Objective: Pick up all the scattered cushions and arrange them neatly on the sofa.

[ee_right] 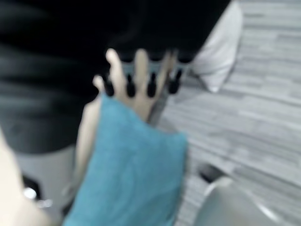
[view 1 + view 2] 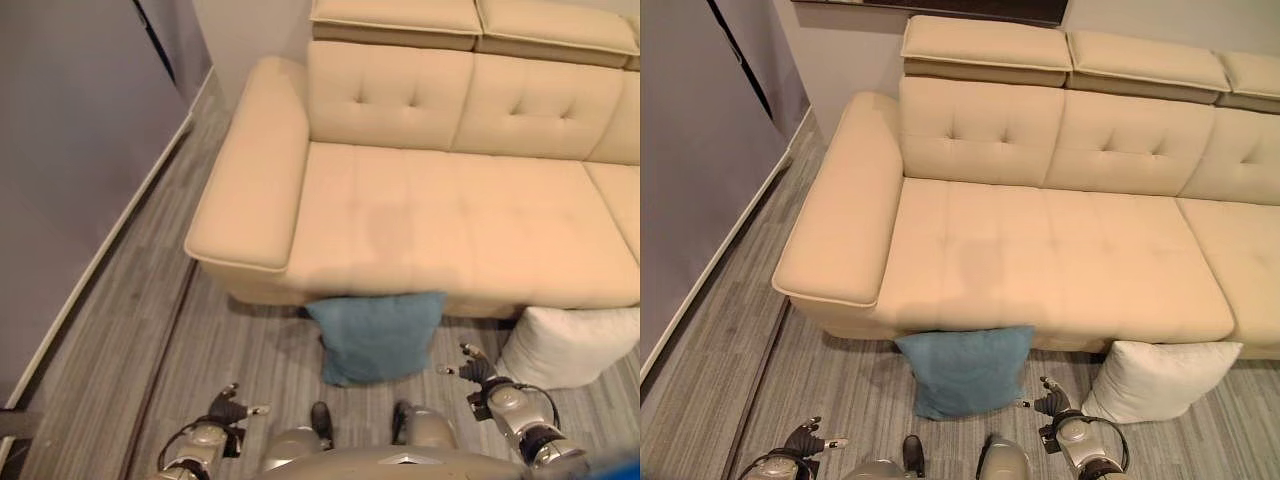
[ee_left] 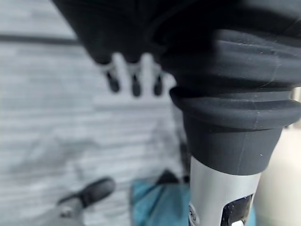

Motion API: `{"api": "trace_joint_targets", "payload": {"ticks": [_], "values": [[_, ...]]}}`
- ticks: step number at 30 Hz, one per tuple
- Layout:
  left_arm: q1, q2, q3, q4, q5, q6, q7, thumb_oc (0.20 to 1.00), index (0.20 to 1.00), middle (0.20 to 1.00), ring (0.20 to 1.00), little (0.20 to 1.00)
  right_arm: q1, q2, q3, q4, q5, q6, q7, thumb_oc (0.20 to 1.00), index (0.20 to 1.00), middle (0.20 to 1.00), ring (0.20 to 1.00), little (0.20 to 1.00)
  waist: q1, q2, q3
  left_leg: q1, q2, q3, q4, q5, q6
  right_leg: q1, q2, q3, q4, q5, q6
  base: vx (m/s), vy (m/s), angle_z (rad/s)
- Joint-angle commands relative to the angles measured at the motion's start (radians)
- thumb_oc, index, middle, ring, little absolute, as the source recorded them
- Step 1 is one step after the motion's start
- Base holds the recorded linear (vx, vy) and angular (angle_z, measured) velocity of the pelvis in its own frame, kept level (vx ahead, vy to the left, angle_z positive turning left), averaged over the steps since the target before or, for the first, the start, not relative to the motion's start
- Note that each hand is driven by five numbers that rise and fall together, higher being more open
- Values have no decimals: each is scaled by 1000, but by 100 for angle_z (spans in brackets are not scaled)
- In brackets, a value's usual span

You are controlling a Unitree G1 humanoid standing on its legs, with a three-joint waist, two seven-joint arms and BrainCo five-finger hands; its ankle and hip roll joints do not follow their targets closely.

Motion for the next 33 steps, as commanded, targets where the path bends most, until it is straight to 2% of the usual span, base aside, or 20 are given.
{"api": "trace_joint_targets", "payload": {"ticks": [1,8,11,12,15,17,19,21,25,28,30,32,33], "values": [[-1,-1,1,-13,-6,-29,17,1000,1000,1000,1000,1000,-3,-44,3,9,10,-18,-13,1000,1000,1000,1000,1000,14,-20,-21,-73,9,-69,145,-76,-78,133,20,-55,-81,52,-5,120,-166,83],[-29,0,-19,-72,-23,-43,31,1000,1000,1000,1000,1000,-13,-62,15,-28,3,-26,-32,1000,1000,1000,1000,1000,11,-25,-7,-97,30,-79,144,-65,-99,141,33,-88,-106,39,-19,18,-97,11],[-66,0,-25,-122,-65,-55,46,1000,1000,1000,1000,1000,-31,-73,8,-45,16,-31,-48,1000,1000,1000,1000,1000,5,-25,28,-145,38,-86,164,-60,-105,99,35,-93,-89,35,-29,-141,-95,7],[-102,4,-39,-147,-88,-63,55,1000,1000,1000,1000,1000,-48,-81,8,-52,32,-35,-57,1000,1000,1000,1000,1000,0,-28,51,-202,41,-94,198,-51,-113,57,33,-94,-74,38,-38,-204,-65,9],[-121,4,-54,-179,-101,-69,57,1000,1000,1000,1000,1000,-56,-86,11,-60,41,-39,-64,1000,1000,1000,1000,1000,-4,-30,55,-240,41,-102,221,-46,-115,31,32,-97,-72,45,-41,-98,-10,11],[-126,-4,-67,-195,-108,-69,54,1000,1000,1000,1000,1000,-56,-88,8,-61,41,-39,-70,1000,1000,1000,1000,1000,-10,-31,48,-237,41,-108,204,-43,-108,33,36,-94,-95,59,-32,-45,55,1],[-120,-3,-70,-188,-104,-69,54,1000,1000,1000,1000,1000,-66,-82,15,-62,31,-39,-73,1000,1000,1000,1000,1000,-13,-37,53,-234,37,-106,180,-41,-99,10,34,-62,-105,91,-13,-98,103,-22],[-117,0,-70,-185,-102,-69,54,1000,1000,1000,1000,1000,-68,-81,18,-65,31,-40,-73,1000,1000,1000,1000,1000,-9,-40,54,-238,34,-99,176,-39,-93,1,34,-45,-104,97,-9,-91,72,-47],[-118,11,-55,-159,-104,-65,54,1000,1000,1000,1000,1000,-81,-67,21,-57,40,-41,-71,1000,1000,1000,1000,1000,-2,-36,67,-245,48,-85,170,-33,-82,-22,29,-18,-25,80,-2,-90,14,-30],[-109,14,-45,-154,-109,-69,61,1000,1000,1000,1000,1000,-79,-64,23,-55,35,-43,-73,1000,1000,1000,1000,1000,18,-40,72,-235,49,-69,150,-19,-92,30,18,-47,-61,68,-8,-72,-48,-33],[-115,19,-19,-156,-129,-80,74,1000,1000,1000,1000,1000,-77,-69,17,-75,47,-50,-85,1000,1000,1000,1000,1000,28,-46,80,-257,59,-61,145,6,-115,41,28,-78,-133,75,-16,-139,-187,-3],[-132,16,-16,-172,-145,-92,95,1000,1000,1000,1000,1000,-93,-77,8,-95,68,-58,-100,1000,1000,1000,1000,1000,29,-40,106,-296,66,-74,152,20,-121,18,28,-97,-131,79,-23,-201,-148,8],[-150,16,-14,-194,-166,-102,114,1000,1000,1000,1000,1000,-110,-80,3,-118,87,-67,-114,1000,1000,1000,1000,1000,27,-32,129,-338,70,-88,157,34,-123,-33,24,-106,-110,80,-28,-266,-107,20]]}}
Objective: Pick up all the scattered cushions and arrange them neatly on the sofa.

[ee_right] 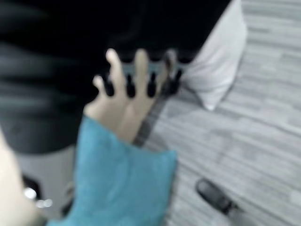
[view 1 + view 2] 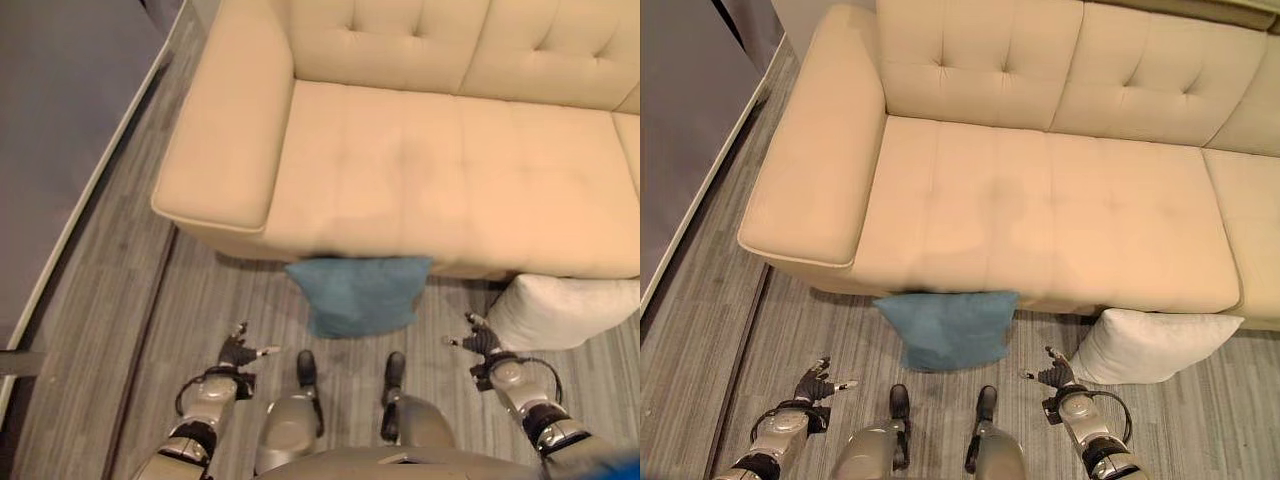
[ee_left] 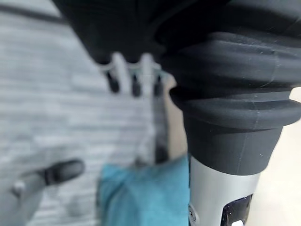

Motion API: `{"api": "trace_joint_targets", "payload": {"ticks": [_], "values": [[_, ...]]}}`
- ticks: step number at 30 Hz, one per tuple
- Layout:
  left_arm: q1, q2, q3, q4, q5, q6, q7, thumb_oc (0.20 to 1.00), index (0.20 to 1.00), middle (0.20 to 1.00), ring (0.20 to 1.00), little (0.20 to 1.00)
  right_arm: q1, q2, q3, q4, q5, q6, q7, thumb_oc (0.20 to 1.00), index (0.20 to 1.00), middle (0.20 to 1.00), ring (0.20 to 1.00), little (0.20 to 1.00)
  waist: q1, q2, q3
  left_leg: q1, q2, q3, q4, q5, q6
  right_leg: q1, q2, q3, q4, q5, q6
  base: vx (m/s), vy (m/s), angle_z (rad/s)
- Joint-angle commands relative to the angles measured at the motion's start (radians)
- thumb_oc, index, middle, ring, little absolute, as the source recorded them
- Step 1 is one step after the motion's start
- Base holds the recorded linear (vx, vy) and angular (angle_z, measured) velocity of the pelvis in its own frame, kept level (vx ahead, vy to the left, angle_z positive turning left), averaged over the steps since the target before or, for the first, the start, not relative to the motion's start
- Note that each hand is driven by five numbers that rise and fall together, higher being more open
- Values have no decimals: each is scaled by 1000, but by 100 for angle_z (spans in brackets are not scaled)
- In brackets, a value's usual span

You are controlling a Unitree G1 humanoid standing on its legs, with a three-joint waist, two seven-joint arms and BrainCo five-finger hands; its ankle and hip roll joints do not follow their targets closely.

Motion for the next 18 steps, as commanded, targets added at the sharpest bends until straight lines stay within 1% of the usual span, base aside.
{"api": "trace_joint_targets", "payload": {"ticks": [1,2,3,4,5,6,7,8,12,14,18], "values": [[-89,-3,-11,-10,-57,-62,61,1000,1000,1000,1000,1000,-44,-34,-7,-49,64,-42,-51,1000,1000,1000,1000,1000,-18,-15,39,-128,-63,-66,63,-19,-5,-152,-76,-9,190,-66,53,-262,-73,29],[-117,0,-3,-37,-93,-75,85,1000,1000,1000,1000,1000,-73,-41,-13,-70,80,-52,-73,1000,1000,1000,1000,1000,-18,-4,58,-186,-63,-74,87,-12,-4,-223,-81,-16,240,-74,44,-169,-53,16],[-161,1,0,-42,-131,-91,116,1000,1000,1000,1000,1000,-110,-48,-15,-85,92,-60,-103,1000,1000,1000,1000,1000,-19,4,71,-238,-60,-88,119,-33,-11,-286,-83,-12,293,-108,45,-205,-51,11],[-204,5,1,-53,-176,-105,130,1000,1000,1000,1000,1000,-155,-62,-19,-107,105,-66,-131,1000,1000,1000,1000,1000,-22,7,88,-315,-52,-90,166,-33,-11,-362,-94,-18,345,-117,38,-146,-30,22],[-227,7,-3,-56,-188,-112,141,1000,1000,1000,1000,1000,-180,-64,-20,-112,113,-70,-144,1000,1000,1000,1000,1000,-23,7,89,-360,-47,-93,194,-37,-10,-401,-99,-16,366,-123,36,-218,-5,30],[-286,17,-4,-58,-213,-127,172,1000,1000,1000,1000,1000,-238,-82,-24,-124,124,-77,-175,1000,1000,1000,1000,1000,-30,8,101,-453,-37,-96,254,-45,-8,-494,-107,-12,425,-131,30,-155,-1,26],[-318,27,-8,-62,-212,-139,191,1000,1000,1000,1000,1000,-270,-91,-26,-129,131,-86,-192,1000,1000,1000,1000,1000,-34,7,98,-504,-31,-102,282,-50,-8,-543,-109,-8,453,-140,28,-238,12,20],[-428,64,-19,-70,-250,-159,216,1000,1000,1000,1000,1000,-393,-120,-27,-152,149,-106,-244,1000,1000,1000,1000,1000,-52,11,100,-689,-12,-112,378,-70,-7,-726,-124,4,563,-161,22,-158,28,16],[-543,97,-37,-77,-297,-170,206,1000,1000,1000,1000,1000,-518,-140,-19,-174,160,-123,-282,1000,1000,1000,1000,1000,-69,17,84,-866,-6,-122,474,-96,-2,-899,-138,29,669,-189,14,-35,31,8],[-581,101,-47,-92,-300,-171,205,1000,1000,1000,1000,1000,-561,-146,-16,-189,157,-125,-295,1000,1000,1000,1000,1000,-75,17,74,-938,-4,-123,515,-111,1,-964,-139,41,704,-203,10,0,0,0],[-670,117,-80,-95,-295,-171,219,1000,1000,1000,1000,1000,-629,-148,-11,-201,154,-135,-322,1000,1000,1000,1000,1000,-88,21,59,-1046,-14,-124,573,-132,11,-1077,-143,50,772,-225,6,36,19,-1]]}}
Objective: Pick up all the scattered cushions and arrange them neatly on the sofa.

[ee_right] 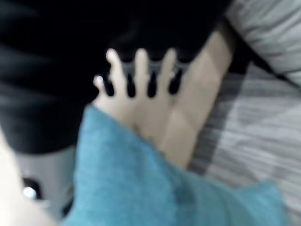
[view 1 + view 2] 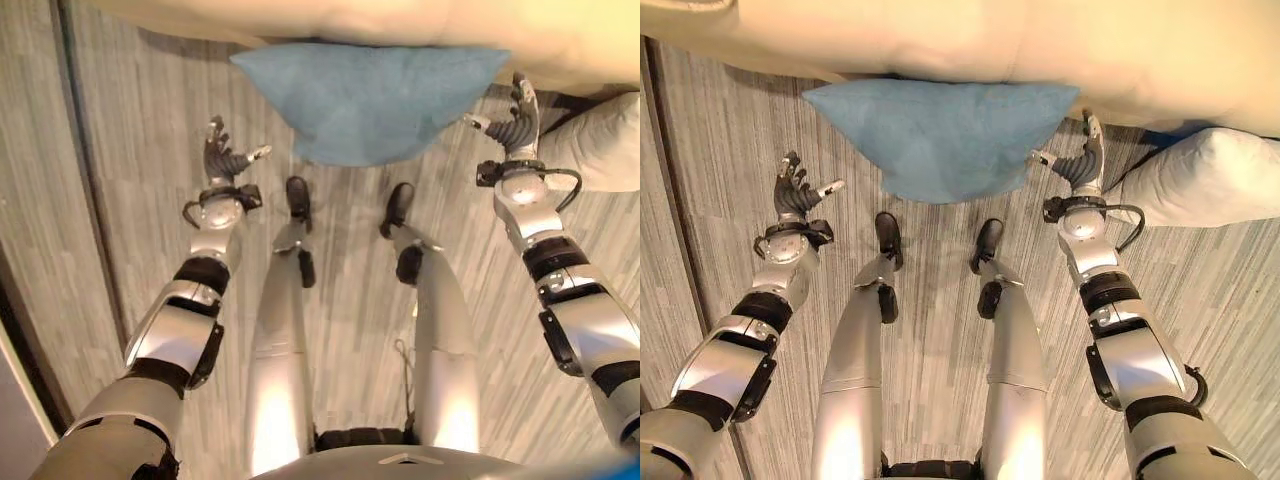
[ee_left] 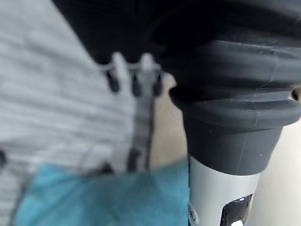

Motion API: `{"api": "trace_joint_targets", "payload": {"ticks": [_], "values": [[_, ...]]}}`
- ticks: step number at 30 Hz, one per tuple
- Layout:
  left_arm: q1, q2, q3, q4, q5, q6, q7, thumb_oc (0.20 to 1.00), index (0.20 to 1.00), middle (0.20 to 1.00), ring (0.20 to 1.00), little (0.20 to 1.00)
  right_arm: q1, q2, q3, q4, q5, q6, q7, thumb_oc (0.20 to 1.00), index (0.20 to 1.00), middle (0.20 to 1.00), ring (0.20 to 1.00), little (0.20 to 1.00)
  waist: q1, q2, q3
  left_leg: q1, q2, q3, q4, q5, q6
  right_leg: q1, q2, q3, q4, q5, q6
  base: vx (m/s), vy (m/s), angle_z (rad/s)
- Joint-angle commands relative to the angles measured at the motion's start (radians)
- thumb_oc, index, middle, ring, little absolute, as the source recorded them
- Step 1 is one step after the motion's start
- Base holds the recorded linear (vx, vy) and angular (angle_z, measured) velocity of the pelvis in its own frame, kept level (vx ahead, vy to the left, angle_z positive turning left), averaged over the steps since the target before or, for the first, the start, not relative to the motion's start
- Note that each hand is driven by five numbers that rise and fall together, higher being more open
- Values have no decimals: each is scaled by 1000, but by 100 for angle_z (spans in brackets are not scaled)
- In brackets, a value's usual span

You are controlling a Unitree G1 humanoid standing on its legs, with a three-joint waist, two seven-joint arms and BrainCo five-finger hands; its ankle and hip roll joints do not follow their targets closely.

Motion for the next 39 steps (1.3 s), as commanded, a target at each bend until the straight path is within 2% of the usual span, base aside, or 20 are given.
{"api": "trace_joint_targets", "payload": {"ticks": [1,8,14,22,29,37,38,39], "values": [[74,-5,-8,17,-2,-42,27,1000,1000,1000,1000,1000,118,-6,18,-35,10,-48,-42,1000,1000,1000,1000,1000,-12,17,-192,-64,-17,-18,56,-105,-5,-29,-21,50,29,-63,109,53,10,6],[-65,25,-62,12,14,-32,37,1000,1000,1000,1000,1000,48,-10,25,-72,12,-56,-52,1000,1000,1000,1000,1000,-39,20,-202,-208,-26,-7,131,-133,9,-180,-24,86,95,-77,114,44,6,0],[-105,19,-85,-23,30,-28,49,1000,1000,1000,1000,1000,46,-9,19,-124,10,-68,-49,1000,1000,1000,1000,1000,-47,24,-198,-260,-28,0,168,-145,17,-249,-19,106,134,-82,117,36,-1,-5],[-215,-1,-146,-76,43,-24,50,1000,1000,1000,1000,1000,-5,-28,50,-162,79,-99,18,1000,1000,1000,1000,1000,-54,35,-180,-338,-26,0,227,-156,23,-334,-8,133,184,-80,122,20,-6,-2],[-255,-37,-178,-85,43,-28,52,1000,1000,1000,1000,1000,-91,-16,119,-123,95,-97,53,1000,1000,1000,1000,1000,-45,43,-173,-373,-25,-5,256,-154,18,-373,-7,139,211,-74,121,11,-13,-1],[-290,-82,-197,-88,12,-40,65,1000,1000,1000,1000,1000,-254,82,207,1,122,-76,63,1000,1000,1000,1000,1000,-13,59,-174,-400,-30,-14,259,-142,12,-393,-6,138,214,-65,122,0,0,0],[-293,-86,-199,-88,6,-41,64,1000,1000,1000,1000,1000,-273,95,222,9,120,-73,68,514,514,514,514,514,-12,60,-177,-401,-30,-16,256,-139,12,-395,-6,138,213,-63,124,0,0,0],[-294,-91,-201,-94,1,-43,64,915,915,915,915,915,-287,112,232,9,117,-70,70,200,200,200,200,200,-9,61,-180,-402,-31,-18,254,-137,11,-396,-4,137,214,-63,124,0,0,0]]}}
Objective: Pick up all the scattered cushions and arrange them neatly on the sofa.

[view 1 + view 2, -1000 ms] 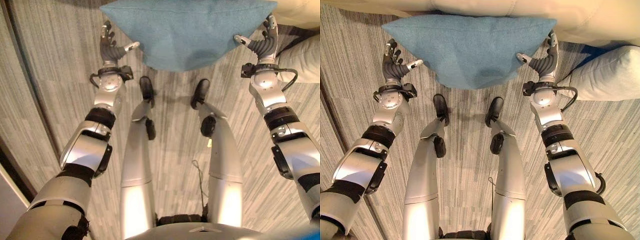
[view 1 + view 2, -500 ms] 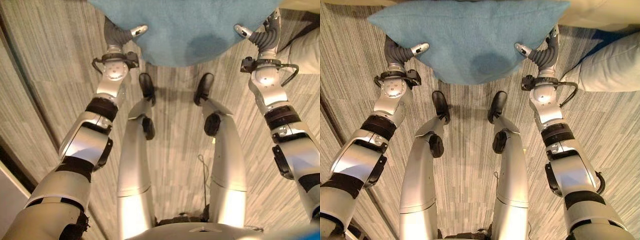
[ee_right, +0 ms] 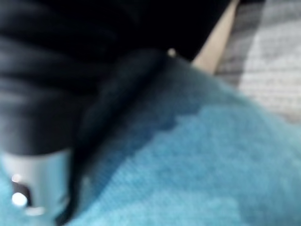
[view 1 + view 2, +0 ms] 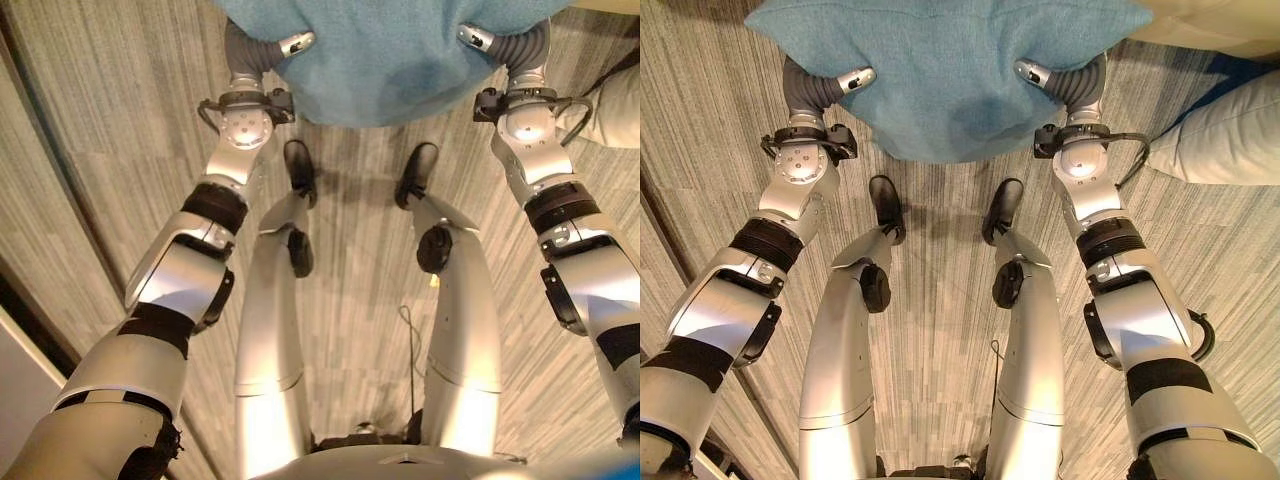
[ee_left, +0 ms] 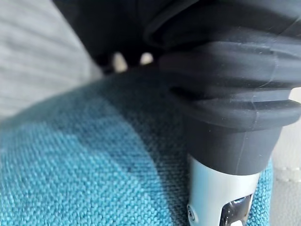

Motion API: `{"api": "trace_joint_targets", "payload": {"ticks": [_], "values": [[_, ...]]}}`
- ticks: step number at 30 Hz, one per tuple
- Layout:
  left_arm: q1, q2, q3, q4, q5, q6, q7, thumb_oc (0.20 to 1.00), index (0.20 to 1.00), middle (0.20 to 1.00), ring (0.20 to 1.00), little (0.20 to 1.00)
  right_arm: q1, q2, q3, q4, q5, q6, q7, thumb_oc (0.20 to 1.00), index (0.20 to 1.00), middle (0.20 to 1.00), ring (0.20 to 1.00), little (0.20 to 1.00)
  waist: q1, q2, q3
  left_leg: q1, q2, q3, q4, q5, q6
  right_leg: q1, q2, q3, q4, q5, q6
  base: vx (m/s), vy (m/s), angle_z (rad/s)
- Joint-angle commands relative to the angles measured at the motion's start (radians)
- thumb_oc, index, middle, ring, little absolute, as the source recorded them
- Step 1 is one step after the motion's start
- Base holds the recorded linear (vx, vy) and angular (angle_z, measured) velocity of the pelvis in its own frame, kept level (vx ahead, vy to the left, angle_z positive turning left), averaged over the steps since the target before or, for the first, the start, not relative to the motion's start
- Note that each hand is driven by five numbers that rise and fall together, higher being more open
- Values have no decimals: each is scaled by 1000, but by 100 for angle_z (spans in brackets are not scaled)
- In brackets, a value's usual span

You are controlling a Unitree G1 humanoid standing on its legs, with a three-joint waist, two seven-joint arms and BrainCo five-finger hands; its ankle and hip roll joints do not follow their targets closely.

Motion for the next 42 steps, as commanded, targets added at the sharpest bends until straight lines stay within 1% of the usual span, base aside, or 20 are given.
{"api": "trace_joint_targets", "payload": {"ticks": [1,2,4,8,15,16,19,22,23,24,25,29,30,31,32,34,36,37,39,42], "values": [[21,-86,-22,-18,13,-50,-10,576,576,576,576,576,-59,127,130,-21,-13,-21,33,200,200,200,200,200,-7,57,-116,-24,-18,-77,14,-44,-24,16,27,26,7,-20,103,0,0,0],[23,-92,-22,-28,10,-54,-11,200,200,200,200,200,-64,143,133,-29,-10,-24,37,200,200,200,200,200,-4,57,-119,-23,-19,-79,12,-42,-25,17,29,25,7,-20,103,0,0,0],[33,-94,-8,-53,-8,-68,-9,200,200,200,200,200,-71,165,133,-50,-4,-33,38,200,200,200,200,200,-1,57,-126,-19,-23,-81,5,-40,-26,21,31,22,4,-18,103,0,0,0],[82,-88,43,-148,-51,-98,-2,200,200,200,200,200,-40,165,103,-177,-24,-55,24,200,200,200,200,200,-1,53,-152,10,-26,-80,-25,-35,-28,50,41,12,-21,-11,104,-13,6,4],[212,-107,102,-308,-46,-113,-24,200,200,200,200,200,93,138,22,-341,-67,-69,20,200,200,200,200,200,-6,53,-169,194,-23,-72,-158,-15,-35,226,53,-13,-132,15,109,-39,16,0],[291,-128,101,-376,-28,-110,-43,200,200,200,200,200,180,136,-5,-415,-85,-71,25,200,200,200,200,200,-12,52,-172,302,-21,-79,-214,-10,-42,331,49,-26,-189,28,111,0,0,0],[344,-137,95,-410,-7,-107,-61,200,200,200,200,200,251,140,-25,-467,-95,-79,32,200,200,200,200,200,-17,50,-175,388,-19,-83,-258,-5,-52,413,45,-31,-231,35,115,-4,-10,-1],[465,-159,66,-486,25,-100,-107,200,200,200,200,200,412,143,-52,-584,-118,-94,54,200,200,200,200,200,-22,41,-194,577,-18,-90,-363,9,-72,588,37,-55,-334,47,121,-18,-50,4],[497,-162,60,-513,34,-100,-118,200,200,200,200,200,458,146,-62,-612,-121,-96,63,200,200,200,200,200,-23,37,-199,625,-23,-87,-406,47,-71,636,36,-72,-383,82,114,13,-44,4],[501,-163,59,-514,34,-99,-117,200,200,200,200,200,461,146,-61,-613,-121,-95,63,200,200,200,200,200,-22,38,-201,645,-21,-92,-406,19,-77,652,40,-67,-376,54,123,-29,-59,8],[561,-169,42,-551,40,-98,-139,200,200,200,200,200,543,155,-66,-650,-125,-97,79,200,200,200,200,200,-26,31,-207,736,-26,-90,-463,60,-82,747,37,-92,-445,90,115,76,-72,5],[721,-185,24,-612,19,-95,-193,200,200,200,200,200,726,167,-81,-706,-136,-90,113,200,200,200,200,200,-27,18,-243,1002,-30,-90,-582,83,-105,1015,58,-128,-569,95,122,175,-85,8],[749,-182,24,-616,17,-93,-200,200,200,200,200,200,759,169,-81,-713,-135,-88,123,200,200,200,200,200,-27,18,-250,1053,-28,-86,-605,89,-109,1065,63,-133,-585,96,123,123,-43,-7],[750,-182,23,-617,17,-93,-200,200,200,200,200,200,760,169,-81,-714,-135,-88,123,200,200,200,200,200,-27,18,-247,1058,-28,-86,-607,90,-109,1070,63,-134,-587,96,123,196,-64,-4],[796,-174,20,-630,18,-87,-216,200,200,200,200,200,816,159,-88,-726,-142,-82,139,200,200,200,200,200,-30,16,-263,1154,-23,-83,-652,98,-119,1168,78,-140,-623,88,122,196,-64,4],[841,-167,18,-634,17,-80,-230,200,200,200,200,200,868,151,-100,-739,-155,-77,150,200,200,200,200,200,-38,16,-279,1230,-10,-68,-684,111,-132,1252,93,-145,-656,82,121,206,-77,20],[882,-156,26,-632,20,-75,-243,200,200,200,200,200,915,150,-113,-746,-148,-74,163,200,200,200,200,200,-43,12,-298,1293,0,-59,-695,109,-143,1326,113,-142,-693,74,116,236,-108,21],[945,-156,28,-622,29,-57,-259,200,200,200,200,200,985,154,-130,-749,-135,-69,185,200,200,200,200,200,-49,-2,-329,1345,3,-47,-666,91,-149,1429,137,-137,-749,58,105,297,-125,15],[980,-161,30,-625,26,-51,-267,200,200,200,200,200,1021,147,-139,-753,-135,-67,193,200,200,200,200,200,-45,-8,-340,1349,6,-47,-608,105,-162,1484,143,-141,-772,50,97,205,-59,20],[1013,-166,25,-624,38,-42,-272,200,200,200,200,200,1050,146,-146,-755,-143,-62,198,200,200,200,200,200,-40,-16,-353,1369,-6,-46,-588,80,-149,1534,138,-136,-788,47,102,97,33,9]]}}
